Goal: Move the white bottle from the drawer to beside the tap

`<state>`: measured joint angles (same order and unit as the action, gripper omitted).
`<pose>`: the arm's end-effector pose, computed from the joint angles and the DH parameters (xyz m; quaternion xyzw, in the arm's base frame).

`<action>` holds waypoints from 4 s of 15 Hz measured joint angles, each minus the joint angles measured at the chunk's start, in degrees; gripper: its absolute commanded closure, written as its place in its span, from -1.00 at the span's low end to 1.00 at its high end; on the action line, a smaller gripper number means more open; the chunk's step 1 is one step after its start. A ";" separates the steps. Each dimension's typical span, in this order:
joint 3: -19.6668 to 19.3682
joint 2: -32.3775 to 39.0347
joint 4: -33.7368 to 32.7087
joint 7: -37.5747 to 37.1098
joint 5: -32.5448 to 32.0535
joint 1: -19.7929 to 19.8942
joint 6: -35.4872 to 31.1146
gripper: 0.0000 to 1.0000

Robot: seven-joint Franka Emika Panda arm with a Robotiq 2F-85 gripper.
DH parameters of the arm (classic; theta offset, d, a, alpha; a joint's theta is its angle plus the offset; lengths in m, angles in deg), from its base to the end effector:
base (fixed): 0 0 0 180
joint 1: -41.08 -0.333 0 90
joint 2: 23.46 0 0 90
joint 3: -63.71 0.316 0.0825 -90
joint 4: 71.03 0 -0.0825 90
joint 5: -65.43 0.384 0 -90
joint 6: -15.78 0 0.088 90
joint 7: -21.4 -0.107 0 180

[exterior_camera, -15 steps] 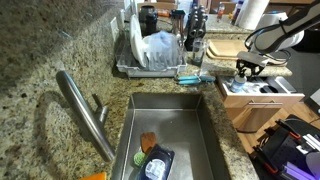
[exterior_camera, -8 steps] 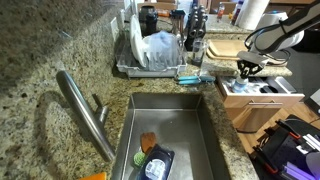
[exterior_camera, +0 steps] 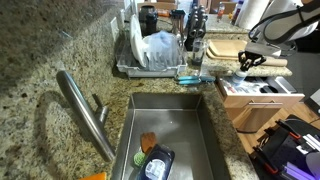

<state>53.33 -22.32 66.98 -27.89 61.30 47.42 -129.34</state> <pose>0.4800 -0.1434 0.3137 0.8525 -0.5196 0.0568 0.0083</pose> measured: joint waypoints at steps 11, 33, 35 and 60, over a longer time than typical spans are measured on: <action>2.98 -31.23 10.59 25.97 6.90 -0.60 19.64 0.89; 22.39 -19.25 10.07 30.30 14.47 -15.76 8.04 0.89; 26.13 -15.65 8.20 29.72 12.48 -17.66 2.05 0.89; 26.28 15.87 -27.01 20.33 2.24 -26.90 -1.50 0.89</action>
<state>79.61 -6.45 39.97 -7.55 63.53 20.52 -130.84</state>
